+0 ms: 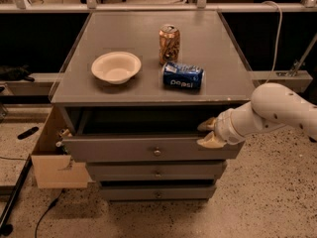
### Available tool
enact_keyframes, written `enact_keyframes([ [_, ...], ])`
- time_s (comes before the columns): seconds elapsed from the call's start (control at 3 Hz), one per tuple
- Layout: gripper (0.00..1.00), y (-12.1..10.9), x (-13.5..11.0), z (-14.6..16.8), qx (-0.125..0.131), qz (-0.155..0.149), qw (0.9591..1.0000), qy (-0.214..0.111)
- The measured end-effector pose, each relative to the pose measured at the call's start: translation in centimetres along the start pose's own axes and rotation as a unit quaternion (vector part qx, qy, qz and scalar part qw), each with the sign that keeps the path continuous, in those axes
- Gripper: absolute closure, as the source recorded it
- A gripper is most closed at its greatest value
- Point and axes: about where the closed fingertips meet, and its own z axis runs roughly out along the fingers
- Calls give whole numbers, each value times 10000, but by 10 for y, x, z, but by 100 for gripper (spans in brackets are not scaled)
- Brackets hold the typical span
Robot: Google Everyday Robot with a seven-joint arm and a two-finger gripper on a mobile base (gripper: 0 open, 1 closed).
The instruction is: Open top drawer
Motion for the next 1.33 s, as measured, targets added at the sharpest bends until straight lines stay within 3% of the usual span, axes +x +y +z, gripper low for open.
enact_keyframes([
  [0.33, 19, 2, 0, 3, -32, -35, 10000, -16],
  [0.67, 0, 6, 1, 10, -105, -110, 9999, -52],
  [1.0, 31, 22, 11, 22, -279, -37, 9995, -134],
  [1.33, 54, 21, 9, 20, -279, -38, 9995, -134],
])
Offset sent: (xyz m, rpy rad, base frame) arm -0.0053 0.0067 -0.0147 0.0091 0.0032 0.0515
